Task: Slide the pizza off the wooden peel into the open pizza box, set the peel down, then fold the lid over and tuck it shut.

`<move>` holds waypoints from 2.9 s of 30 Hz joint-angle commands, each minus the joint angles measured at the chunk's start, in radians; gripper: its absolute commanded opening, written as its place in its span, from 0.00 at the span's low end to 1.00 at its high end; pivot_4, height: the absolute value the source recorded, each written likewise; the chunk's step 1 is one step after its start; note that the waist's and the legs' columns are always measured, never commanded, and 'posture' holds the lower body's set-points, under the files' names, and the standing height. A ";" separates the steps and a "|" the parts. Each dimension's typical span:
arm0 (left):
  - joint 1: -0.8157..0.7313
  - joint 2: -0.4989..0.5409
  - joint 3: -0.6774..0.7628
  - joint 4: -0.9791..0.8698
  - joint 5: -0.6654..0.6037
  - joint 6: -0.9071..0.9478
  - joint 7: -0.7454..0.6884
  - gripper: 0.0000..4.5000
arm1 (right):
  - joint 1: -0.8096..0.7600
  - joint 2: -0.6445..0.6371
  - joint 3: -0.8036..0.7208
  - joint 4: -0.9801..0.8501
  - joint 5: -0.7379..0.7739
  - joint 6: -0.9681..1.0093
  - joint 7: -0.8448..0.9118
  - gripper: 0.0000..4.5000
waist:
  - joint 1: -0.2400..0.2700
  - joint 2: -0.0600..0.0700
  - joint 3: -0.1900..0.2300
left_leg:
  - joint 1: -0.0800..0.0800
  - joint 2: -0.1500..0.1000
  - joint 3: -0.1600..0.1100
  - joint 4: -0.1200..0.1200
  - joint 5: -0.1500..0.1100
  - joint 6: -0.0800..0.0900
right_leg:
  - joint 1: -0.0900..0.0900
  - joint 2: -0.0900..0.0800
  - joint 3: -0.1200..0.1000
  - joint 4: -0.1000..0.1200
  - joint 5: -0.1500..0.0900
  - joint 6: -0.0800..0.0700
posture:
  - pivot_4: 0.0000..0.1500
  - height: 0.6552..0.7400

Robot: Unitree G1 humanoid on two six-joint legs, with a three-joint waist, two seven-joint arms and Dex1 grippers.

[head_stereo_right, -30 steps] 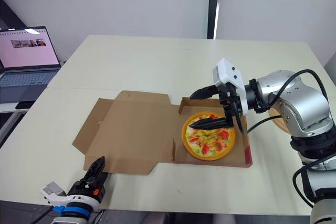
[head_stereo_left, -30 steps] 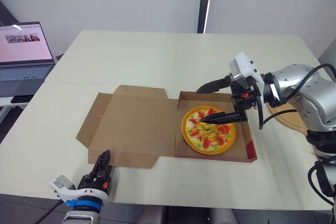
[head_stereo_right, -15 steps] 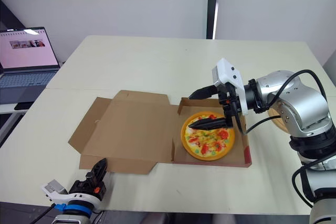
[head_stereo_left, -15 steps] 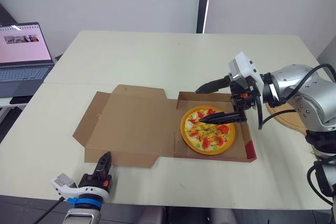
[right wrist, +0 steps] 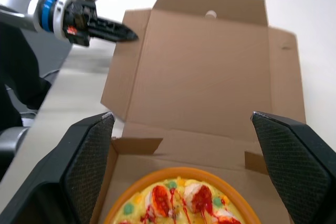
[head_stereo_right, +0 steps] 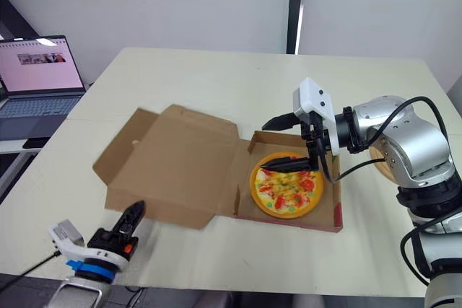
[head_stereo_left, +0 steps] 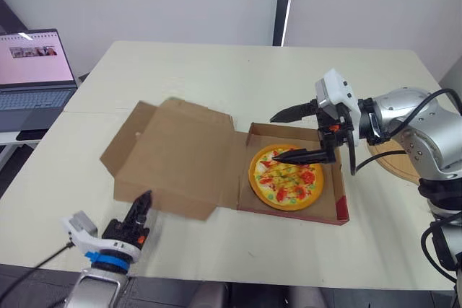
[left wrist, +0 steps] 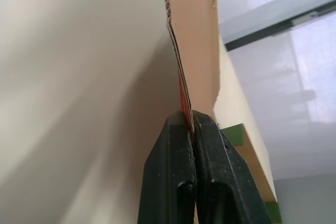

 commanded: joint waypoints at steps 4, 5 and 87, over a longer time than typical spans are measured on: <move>-0.079 0.023 0.014 -0.063 0.016 -0.017 0.038 0.01 | 0.012 -0.006 -0.064 -0.014 -0.009 -0.033 -0.043 1.00 | -0.001 0.000 0.000 | 0.000 0.000 0.000 0.000 0.000 0.000 | 0.000 0.000 0.000 0.000 0.000 0.000 | 1.00 1.00; -0.097 0.037 0.009 -0.069 0.041 -0.011 0.034 0.01 | 0.015 -0.003 -0.072 -0.003 -0.019 -0.043 -0.059 1.00 | -0.001 0.000 0.000 | 0.000 0.000 0.000 0.000 0.000 0.000 | 0.000 0.000 0.000 0.000 0.000 0.000 | 1.00 1.00; -1.050 0.383 -0.153 0.645 0.830 0.140 -0.941 0.00 | 0.178 0.057 -0.339 0.128 -0.233 -0.002 -0.352 0.61 | -0.025 0.000 0.000 | -0.001 -0.001 -0.003 0.002 0.000 -0.001 | -0.001 0.000 -0.001 0.001 0.004 0.000 | 1.00 1.00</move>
